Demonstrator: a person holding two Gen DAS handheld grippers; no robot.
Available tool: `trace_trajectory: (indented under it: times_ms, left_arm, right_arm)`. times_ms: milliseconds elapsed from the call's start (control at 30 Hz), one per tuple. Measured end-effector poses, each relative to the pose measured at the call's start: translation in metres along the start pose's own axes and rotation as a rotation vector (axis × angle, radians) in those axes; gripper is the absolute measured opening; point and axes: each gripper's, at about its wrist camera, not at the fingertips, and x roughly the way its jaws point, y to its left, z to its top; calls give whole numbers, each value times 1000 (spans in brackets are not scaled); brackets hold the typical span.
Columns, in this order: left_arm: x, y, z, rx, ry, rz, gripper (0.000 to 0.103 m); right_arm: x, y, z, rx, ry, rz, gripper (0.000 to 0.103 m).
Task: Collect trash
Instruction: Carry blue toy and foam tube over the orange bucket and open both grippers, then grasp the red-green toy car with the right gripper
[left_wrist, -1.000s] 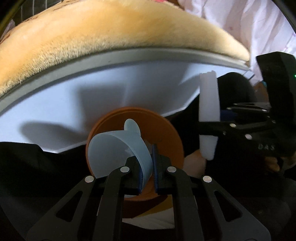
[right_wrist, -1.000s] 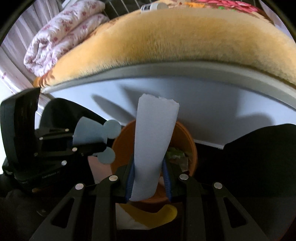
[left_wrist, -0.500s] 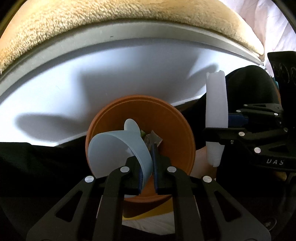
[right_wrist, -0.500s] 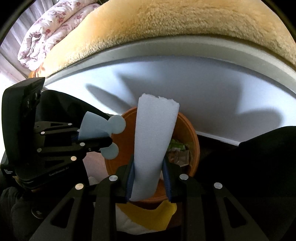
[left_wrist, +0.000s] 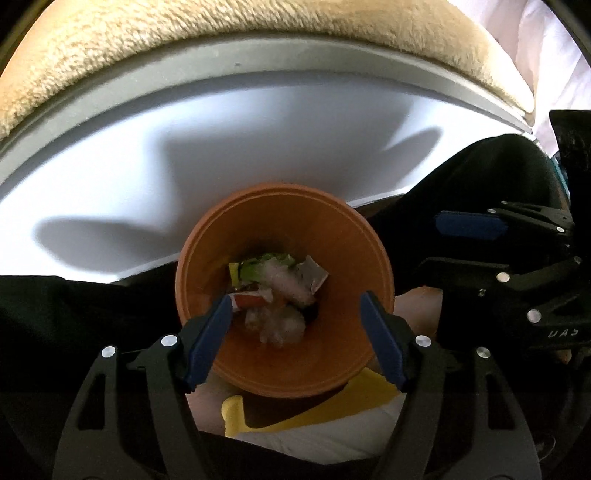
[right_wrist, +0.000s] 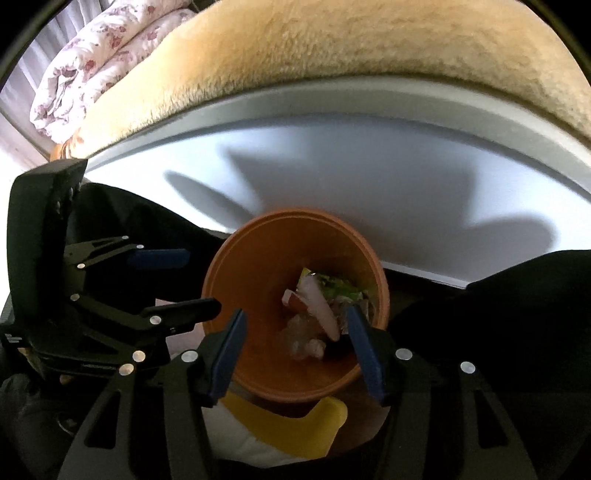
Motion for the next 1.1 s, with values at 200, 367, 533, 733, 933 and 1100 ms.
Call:
trace_trajectory:
  times_ms: [200, 367, 533, 733, 933, 1100]
  left_arm:
    - [-41, 7, 4, -47, -90, -53, 70]
    - [-107, 2, 17, -11, -325, 44, 79]
    - [-143, -4, 40, 1, -461, 67, 84]
    - [-143, 5, 65, -60, -503, 16, 85]
    - [-148, 10, 66, -55, -507, 39, 85]
    - [-142, 15, 72, -58, -497, 17, 85]
  right_arm:
    - [-58, -14, 8, 34, -128, 32, 56]
    - [-114, -38, 43, 85, -260, 104, 57]
    - [-141, -87, 116, 214, -337, 172, 57]
    - [-116, -139, 201, 436, -349, 285, 57]
    - [-83, -176, 240, 587, -299, 264, 57]
    - [-61, -186, 260, 661, -271, 242, 56]
